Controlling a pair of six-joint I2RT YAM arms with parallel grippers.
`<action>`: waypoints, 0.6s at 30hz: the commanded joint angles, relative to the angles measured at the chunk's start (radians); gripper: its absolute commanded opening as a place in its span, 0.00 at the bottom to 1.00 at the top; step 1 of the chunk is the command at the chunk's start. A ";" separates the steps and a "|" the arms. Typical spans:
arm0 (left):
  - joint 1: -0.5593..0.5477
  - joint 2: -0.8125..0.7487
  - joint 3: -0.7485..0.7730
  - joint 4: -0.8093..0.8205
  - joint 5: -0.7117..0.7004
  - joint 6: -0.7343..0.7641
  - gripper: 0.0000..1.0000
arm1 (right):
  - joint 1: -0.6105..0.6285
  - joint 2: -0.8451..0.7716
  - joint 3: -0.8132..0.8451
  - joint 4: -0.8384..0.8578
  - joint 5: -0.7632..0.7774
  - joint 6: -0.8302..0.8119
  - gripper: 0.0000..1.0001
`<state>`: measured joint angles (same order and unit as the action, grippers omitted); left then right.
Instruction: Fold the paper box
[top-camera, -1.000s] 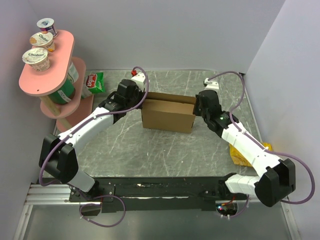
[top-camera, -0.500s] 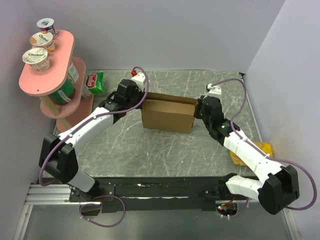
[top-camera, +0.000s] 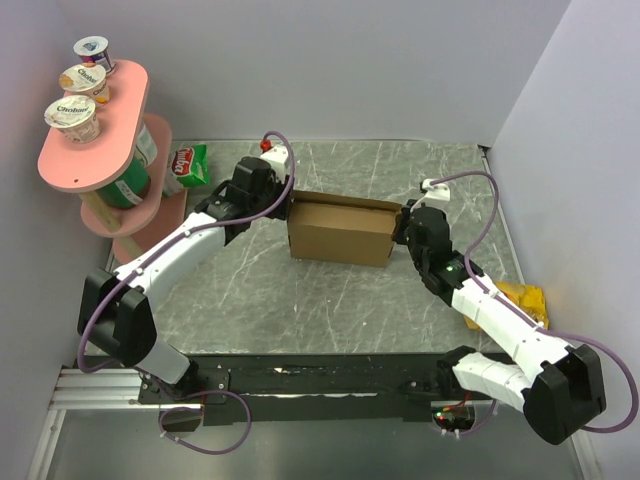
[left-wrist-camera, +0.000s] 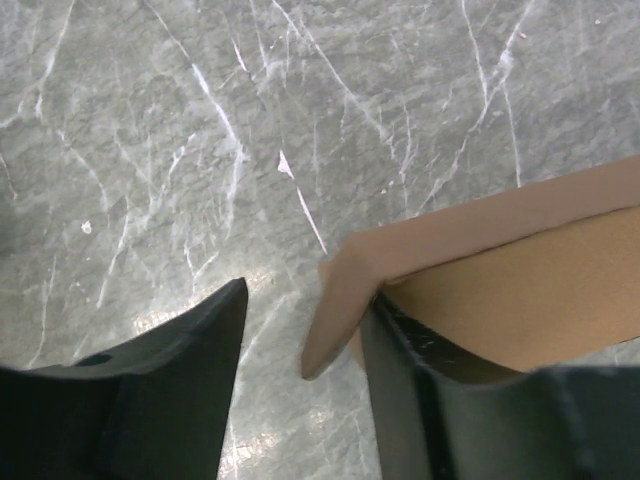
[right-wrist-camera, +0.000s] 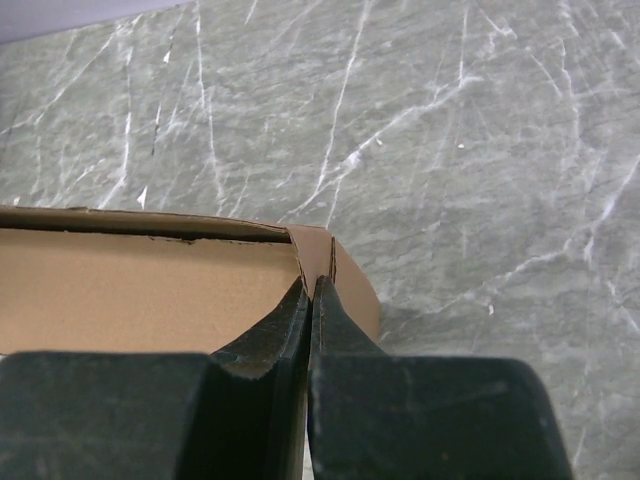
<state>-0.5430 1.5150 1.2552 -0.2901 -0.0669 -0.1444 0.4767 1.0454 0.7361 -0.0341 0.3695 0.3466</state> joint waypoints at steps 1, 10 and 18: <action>-0.029 -0.016 0.009 -0.055 0.113 -0.018 0.59 | 0.011 0.028 -0.007 -0.131 -0.015 0.017 0.00; -0.008 -0.096 -0.008 -0.063 0.205 0.034 0.48 | 0.010 0.048 0.035 -0.145 -0.024 0.006 0.00; 0.023 -0.101 0.015 -0.090 0.295 0.039 0.39 | 0.008 0.053 0.059 -0.162 -0.023 -0.001 0.00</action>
<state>-0.5312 1.4536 1.2488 -0.3767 0.1387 -0.1055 0.4778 1.0706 0.7773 -0.0799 0.3847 0.3347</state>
